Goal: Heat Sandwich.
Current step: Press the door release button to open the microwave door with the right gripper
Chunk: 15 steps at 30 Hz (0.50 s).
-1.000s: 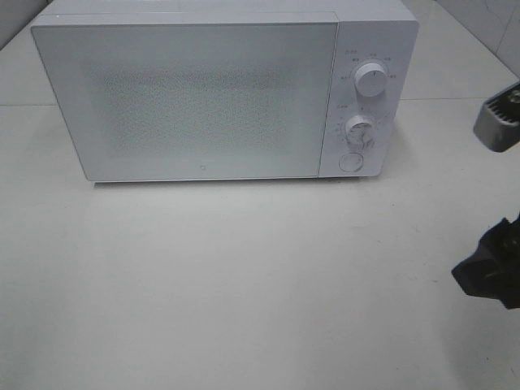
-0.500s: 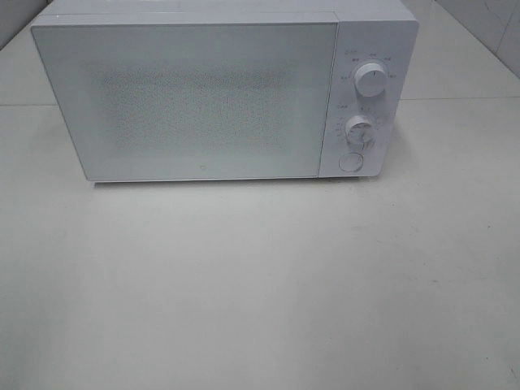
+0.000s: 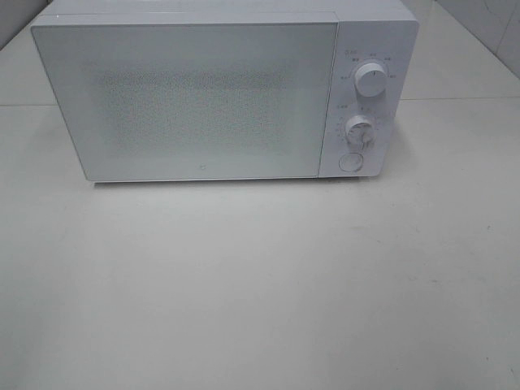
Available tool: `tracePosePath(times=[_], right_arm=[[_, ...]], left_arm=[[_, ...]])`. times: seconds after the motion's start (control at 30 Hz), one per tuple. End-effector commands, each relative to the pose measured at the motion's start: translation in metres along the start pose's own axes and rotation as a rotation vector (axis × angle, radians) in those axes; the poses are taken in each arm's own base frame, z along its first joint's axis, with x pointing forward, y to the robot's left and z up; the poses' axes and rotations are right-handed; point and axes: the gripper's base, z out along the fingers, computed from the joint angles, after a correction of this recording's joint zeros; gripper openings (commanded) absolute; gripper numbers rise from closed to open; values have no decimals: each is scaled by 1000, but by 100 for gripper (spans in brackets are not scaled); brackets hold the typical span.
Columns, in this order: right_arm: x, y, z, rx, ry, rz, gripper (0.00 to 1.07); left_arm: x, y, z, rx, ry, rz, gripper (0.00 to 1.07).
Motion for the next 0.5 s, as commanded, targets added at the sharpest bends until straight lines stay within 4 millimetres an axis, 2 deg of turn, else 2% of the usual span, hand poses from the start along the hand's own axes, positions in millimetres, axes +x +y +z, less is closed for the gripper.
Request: tracePosePath(times=[0.03,0.23,0.5], right_arm=[[4,-3,4,47,6,43,76],[14,-11,-8,205,-72,137,76],[30,-7,-22,261,-199,200,76]], left_arm=[[2,0,-3,0,-28,0,98],[2,0,-3,0,-28,0,98],[2,0,-3,0,-28,0,98]])
